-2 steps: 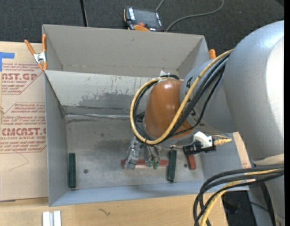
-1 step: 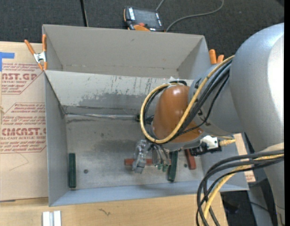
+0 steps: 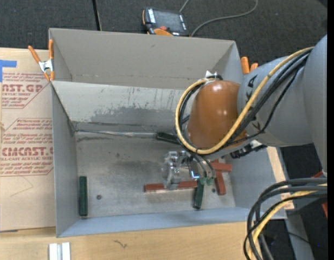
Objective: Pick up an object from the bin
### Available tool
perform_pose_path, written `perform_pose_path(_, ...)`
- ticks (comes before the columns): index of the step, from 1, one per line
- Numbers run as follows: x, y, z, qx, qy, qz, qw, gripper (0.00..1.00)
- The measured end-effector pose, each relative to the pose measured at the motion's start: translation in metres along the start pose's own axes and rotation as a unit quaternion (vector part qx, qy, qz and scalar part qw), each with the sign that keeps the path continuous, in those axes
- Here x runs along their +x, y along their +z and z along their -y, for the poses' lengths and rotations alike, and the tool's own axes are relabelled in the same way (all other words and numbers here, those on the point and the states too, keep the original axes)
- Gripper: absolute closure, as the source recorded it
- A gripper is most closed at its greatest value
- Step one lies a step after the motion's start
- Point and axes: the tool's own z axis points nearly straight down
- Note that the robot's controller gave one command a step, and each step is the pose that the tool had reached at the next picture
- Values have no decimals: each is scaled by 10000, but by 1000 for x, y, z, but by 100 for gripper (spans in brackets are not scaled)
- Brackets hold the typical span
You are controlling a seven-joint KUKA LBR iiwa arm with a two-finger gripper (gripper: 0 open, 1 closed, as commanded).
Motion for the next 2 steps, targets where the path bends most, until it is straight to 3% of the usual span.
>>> perform_pose_path(1,1,1,0,-3,4,-16,10000,0)
perform_pose_path(2,23,64,22,-5,106,23,9999,0)
